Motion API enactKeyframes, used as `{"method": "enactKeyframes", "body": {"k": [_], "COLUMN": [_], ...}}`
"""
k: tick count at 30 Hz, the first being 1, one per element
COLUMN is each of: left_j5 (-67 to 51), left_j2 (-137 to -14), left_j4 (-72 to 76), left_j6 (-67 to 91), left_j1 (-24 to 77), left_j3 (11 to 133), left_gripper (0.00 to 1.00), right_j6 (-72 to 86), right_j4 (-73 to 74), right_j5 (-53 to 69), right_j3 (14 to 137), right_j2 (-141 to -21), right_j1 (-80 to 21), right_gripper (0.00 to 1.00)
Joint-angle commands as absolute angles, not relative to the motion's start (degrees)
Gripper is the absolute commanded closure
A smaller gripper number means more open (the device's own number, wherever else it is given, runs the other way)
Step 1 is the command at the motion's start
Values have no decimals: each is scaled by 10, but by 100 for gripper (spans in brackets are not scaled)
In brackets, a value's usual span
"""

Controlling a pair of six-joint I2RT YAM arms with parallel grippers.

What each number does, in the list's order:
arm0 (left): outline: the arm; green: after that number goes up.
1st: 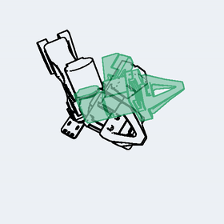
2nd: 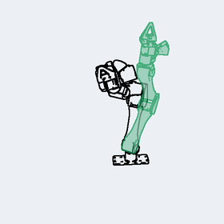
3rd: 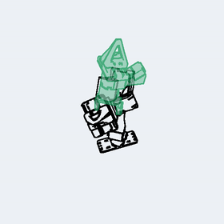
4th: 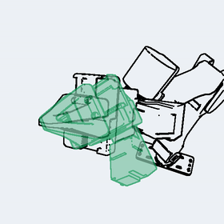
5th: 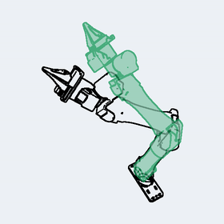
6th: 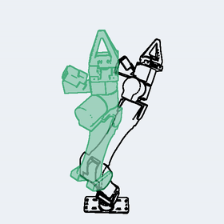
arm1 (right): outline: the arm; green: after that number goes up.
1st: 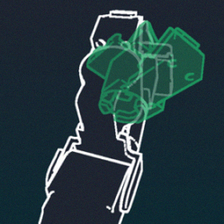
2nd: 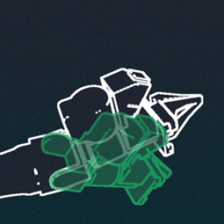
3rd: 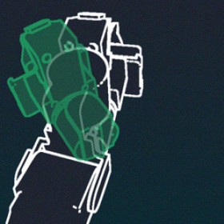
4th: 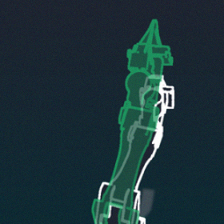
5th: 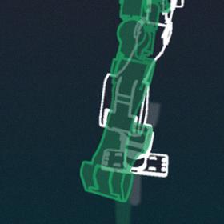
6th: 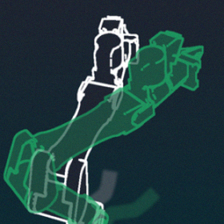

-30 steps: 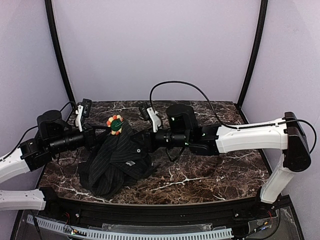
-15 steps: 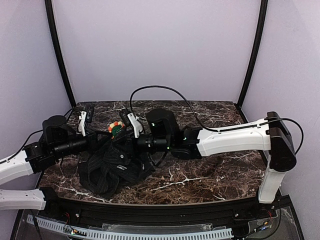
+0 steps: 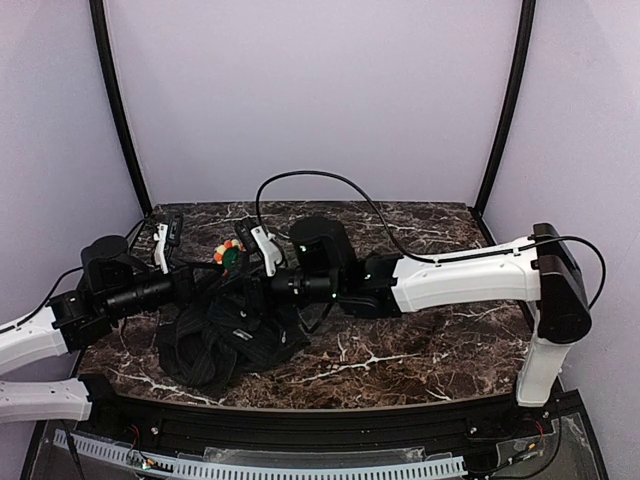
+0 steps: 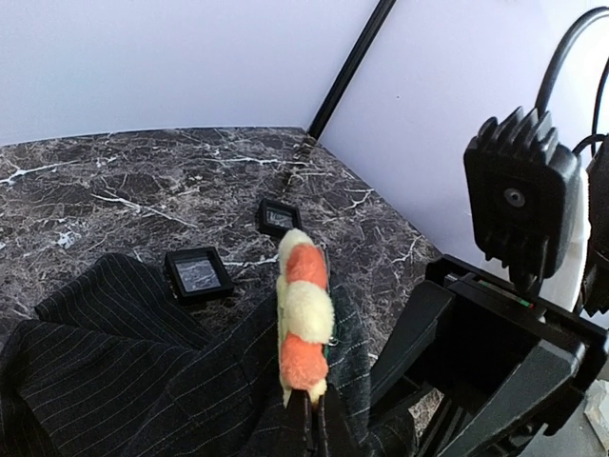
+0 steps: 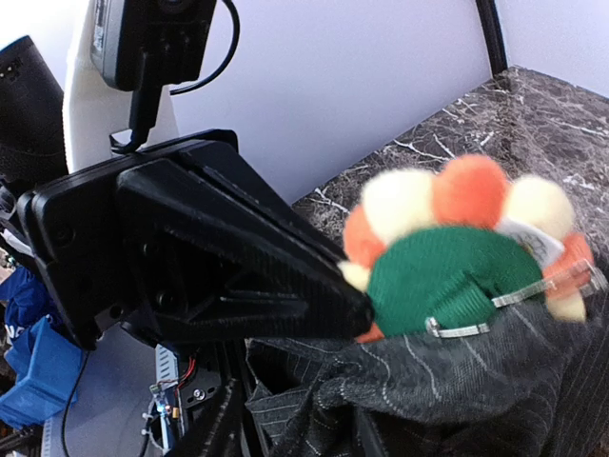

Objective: Remove the brooch from the garment
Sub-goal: Adjust the crumpled clothing at the center of the board, then pass from the left arm to the right

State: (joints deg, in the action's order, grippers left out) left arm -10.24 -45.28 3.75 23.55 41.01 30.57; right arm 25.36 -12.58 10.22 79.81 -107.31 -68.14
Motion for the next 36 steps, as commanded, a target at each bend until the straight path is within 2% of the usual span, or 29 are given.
{"method": "enactKeyframes", "body": {"k": [1,8,10,14,19,22,29,36], "left_j5": [-103,-121,-141,-177,-224,-251,-280,-275], "left_j2": [-422,-400,-398,-396,-397,-400,-409,-411], "left_j4": [22,-26,-39,-57,-61,-68,-70,-62], "left_j6": [227,213,208,203,205,204,205,210], "left_j1": [407,401,399,397,396,396,396,396], "left_j3": [316,337,346,361,373,382,389,382], "left_gripper": [99,99,99,99,99,99,99,99], "right_j6": [236,222,219,218,187,176,222,302], "right_j4": [-141,-146,-157,-191,-186,-177,-216,-259], "right_j5": [90,79,97,209,315,347,341,311], "right_j3": [754,671,650,621,636,654,676,693], "right_j2": [-984,-882,-868,-855,-870,-888,-929,-969], "right_j1": [-686,-664,-645,-591,-563,-558,-557,-565], "right_gripper": [51,14,9,5,6,11,32,39]}}
